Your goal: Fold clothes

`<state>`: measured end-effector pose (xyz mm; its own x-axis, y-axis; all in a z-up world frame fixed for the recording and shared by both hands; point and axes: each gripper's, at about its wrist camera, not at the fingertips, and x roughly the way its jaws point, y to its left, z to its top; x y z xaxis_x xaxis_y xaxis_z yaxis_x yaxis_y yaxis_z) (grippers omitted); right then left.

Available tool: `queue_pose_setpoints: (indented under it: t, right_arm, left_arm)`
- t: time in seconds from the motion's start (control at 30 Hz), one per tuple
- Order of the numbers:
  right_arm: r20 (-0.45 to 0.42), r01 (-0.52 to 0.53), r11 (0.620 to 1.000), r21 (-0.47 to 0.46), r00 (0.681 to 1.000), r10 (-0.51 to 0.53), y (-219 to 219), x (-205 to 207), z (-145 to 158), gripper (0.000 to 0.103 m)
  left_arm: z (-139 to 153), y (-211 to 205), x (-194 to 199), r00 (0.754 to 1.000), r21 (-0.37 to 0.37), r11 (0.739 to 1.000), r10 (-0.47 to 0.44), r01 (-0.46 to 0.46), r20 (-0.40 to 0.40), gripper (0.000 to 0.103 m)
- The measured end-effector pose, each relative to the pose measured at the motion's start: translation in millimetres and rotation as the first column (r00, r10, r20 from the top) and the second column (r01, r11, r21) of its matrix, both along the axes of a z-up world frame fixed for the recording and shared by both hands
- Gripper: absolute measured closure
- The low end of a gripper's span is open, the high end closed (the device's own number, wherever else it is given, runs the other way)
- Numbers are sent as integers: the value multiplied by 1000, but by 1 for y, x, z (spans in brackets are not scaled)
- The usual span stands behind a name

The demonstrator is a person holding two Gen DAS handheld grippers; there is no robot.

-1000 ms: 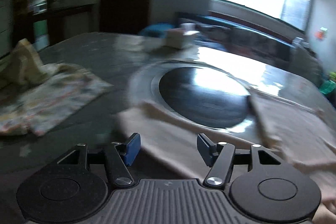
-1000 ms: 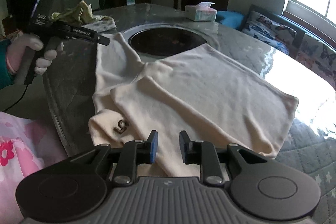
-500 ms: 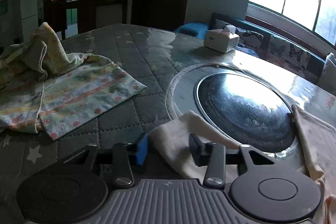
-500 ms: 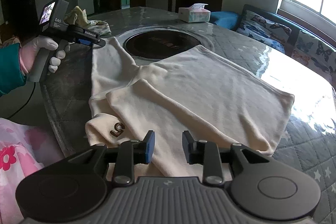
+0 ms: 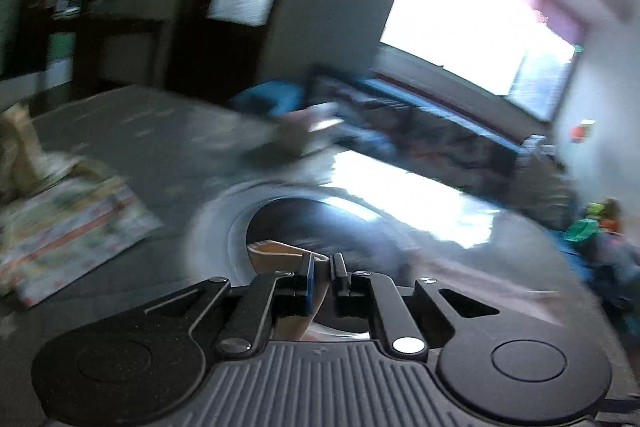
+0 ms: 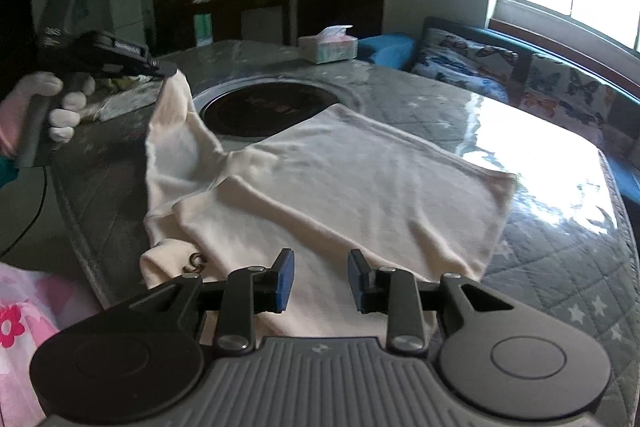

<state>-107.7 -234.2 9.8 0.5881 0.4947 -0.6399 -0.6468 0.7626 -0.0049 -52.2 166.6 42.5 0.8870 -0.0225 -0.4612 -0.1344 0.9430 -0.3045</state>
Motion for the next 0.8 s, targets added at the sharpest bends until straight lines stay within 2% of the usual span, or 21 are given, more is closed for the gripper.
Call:
queue_pose_setpoints:
  t: [0.07,0.17,0.3,0.4,0.5,0.6,0.67,0.8]
  right_arm:
    - [6,22,1000,15,1000,-22,-7,-1,2,74]
    - [18,62,998,32,998,-63,-20,-4,6,74]
    - [22,123,991,58,992,-124,-36,-7,9,74]
    - [14,165,983,78,986,-166,-47,-9,9,74]
    - [7,184,979,88,983,-185,-54,-12,8,74]
    - [-2,179,980,87,984,-180,-57,-13,6,74]
    - [-11,176,981,86,984,-176,-55,-10,2,74]
    - [-26,160,983,87,987,-158,-48,-3,-3,73]
  left_arm:
    - [15,-20,-1,996,-8,996,-84,85,39,95]
    - [29,-54,-2,970,-38,972,-228,231,81,95]
    - [40,-98,-4,913,-72,914,-390,400,115,95]
    - [39,-129,-7,864,-47,867,-489,497,119,95]
    - [31,-144,-9,836,-5,839,-543,545,78,95]
    - [14,-150,-15,854,99,850,-520,517,0,92]
    - [0,-147,-20,879,174,862,-474,475,-50,86]
    - [-25,-140,-24,916,315,860,-380,401,-127,83]
